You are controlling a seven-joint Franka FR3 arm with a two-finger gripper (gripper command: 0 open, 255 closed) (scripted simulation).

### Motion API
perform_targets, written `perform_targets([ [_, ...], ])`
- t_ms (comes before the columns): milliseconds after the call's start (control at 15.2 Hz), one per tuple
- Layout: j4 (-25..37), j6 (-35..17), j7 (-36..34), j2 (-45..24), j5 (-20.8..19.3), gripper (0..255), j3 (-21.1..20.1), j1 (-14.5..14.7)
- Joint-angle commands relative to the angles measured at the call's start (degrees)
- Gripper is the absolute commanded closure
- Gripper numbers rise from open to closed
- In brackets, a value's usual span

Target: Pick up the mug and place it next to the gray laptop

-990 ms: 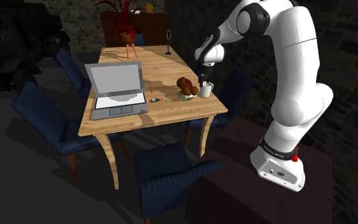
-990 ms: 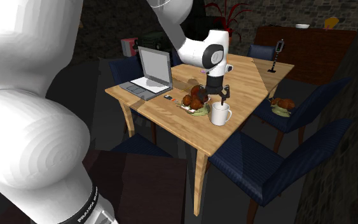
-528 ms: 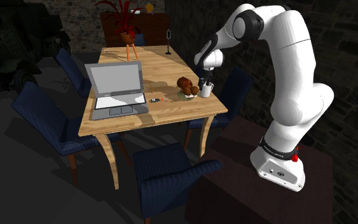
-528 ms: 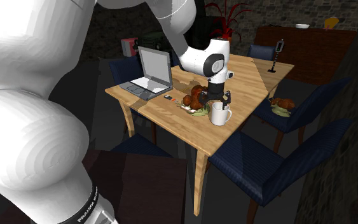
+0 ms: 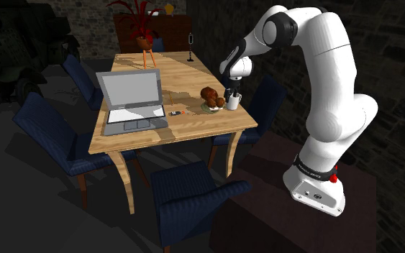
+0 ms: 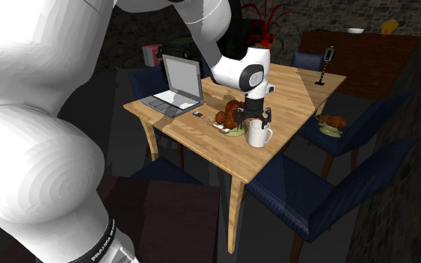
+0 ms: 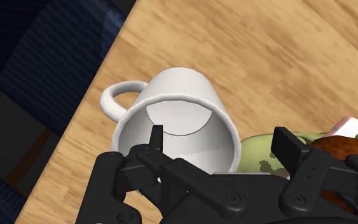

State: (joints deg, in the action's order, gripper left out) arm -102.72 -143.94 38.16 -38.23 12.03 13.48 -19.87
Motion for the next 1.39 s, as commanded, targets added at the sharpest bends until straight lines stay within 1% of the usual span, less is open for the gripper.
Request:
perform_targets([
  [0, -0.04, 0.18, 0.1, -0.38, 0.04, 255, -0.21, 0.01],
  [594, -0.42, 0.0, -0.12, -0.17, 0.0, 255, -0.19, 0.27],
  [1320, -0.91, 5.57, -1.19, 5.93, -1.8, 255, 1.37, 1.41],
])
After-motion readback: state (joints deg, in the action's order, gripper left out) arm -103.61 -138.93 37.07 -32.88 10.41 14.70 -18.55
